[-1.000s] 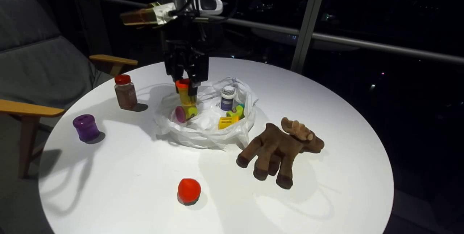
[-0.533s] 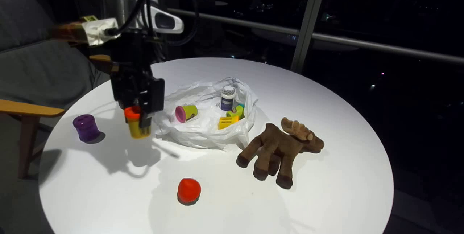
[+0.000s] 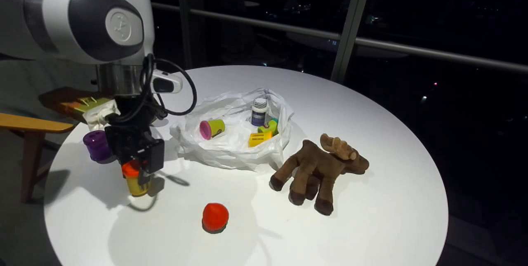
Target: Remove all the contents from the white plastic bag and put them on the table one at a time
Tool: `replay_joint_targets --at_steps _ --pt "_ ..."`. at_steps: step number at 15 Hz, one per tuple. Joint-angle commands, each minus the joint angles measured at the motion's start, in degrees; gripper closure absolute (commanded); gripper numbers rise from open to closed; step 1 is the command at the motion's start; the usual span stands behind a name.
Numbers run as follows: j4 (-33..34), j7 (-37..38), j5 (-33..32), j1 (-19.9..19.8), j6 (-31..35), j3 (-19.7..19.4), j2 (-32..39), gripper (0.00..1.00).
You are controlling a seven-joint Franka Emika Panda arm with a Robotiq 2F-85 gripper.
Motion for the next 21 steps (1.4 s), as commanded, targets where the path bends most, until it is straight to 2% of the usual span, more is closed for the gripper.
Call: replay_joint_targets --at_steps 1,2,4,7,8,10,13,15,21 --pt "2.1 -0.5 1.3 0.9 3.2 -0.2 3.2 0.73" --pt "1.8 -0.4 1.2 1.2 3.2 -0.4 2.5 0.27" --pt "1.3 0.4 0.2 1.8 2.9 -1.3 0.7 0.28" --pt "0.8 0.5 -0.5 2.1 2.0 -2.4 -2.7 0.05" --pt "0.9 -0.2 -0.2 1.6 1.5 -2.3 -3.7 0.01" --pt "1.4 0.4 -0.6 1.4 2.1 -3.1 -5.3 0.0" --pt "5.5 1.2 -0.7 0.8 2.4 -4.1 -4.3 0.0" --pt "9.7 1.9 -1.3 0.9 2.4 -5.0 -1.5 0.0" --pt "22.7 3.1 2.9 0.9 0.2 -4.6 7.9 0.0"
